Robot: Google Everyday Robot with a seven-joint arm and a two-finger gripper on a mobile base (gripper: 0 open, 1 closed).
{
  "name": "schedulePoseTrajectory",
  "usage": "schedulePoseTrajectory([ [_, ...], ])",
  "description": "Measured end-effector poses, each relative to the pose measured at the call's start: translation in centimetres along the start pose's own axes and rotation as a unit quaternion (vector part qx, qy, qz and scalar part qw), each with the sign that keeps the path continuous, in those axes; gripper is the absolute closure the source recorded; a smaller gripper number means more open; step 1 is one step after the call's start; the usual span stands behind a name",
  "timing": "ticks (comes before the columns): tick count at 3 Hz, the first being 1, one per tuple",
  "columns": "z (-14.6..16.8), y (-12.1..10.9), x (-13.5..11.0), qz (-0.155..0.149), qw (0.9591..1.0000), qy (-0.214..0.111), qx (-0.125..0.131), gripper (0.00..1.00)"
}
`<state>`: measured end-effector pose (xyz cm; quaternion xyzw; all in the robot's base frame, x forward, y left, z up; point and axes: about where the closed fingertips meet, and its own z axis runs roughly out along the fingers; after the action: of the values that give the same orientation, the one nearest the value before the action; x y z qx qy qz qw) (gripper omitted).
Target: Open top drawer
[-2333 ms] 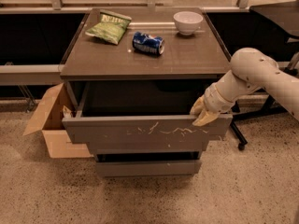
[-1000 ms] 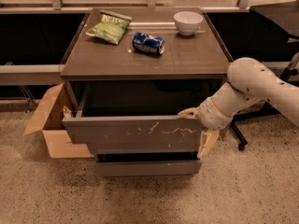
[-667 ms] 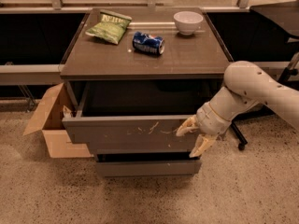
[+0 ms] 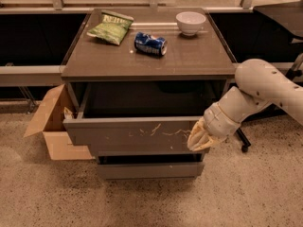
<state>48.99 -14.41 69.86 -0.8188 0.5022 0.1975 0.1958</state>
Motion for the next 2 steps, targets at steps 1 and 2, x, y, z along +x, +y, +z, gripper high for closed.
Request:
schedulePoseTrajectory([
  [1, -1.6, -1.4, 1.5, 0.005, 0.9994, 0.009, 0.032, 0.44],
  [2, -2.5, -3.0, 3.1, 0.009, 0.9985, 0.015, 0.053, 0.21],
])
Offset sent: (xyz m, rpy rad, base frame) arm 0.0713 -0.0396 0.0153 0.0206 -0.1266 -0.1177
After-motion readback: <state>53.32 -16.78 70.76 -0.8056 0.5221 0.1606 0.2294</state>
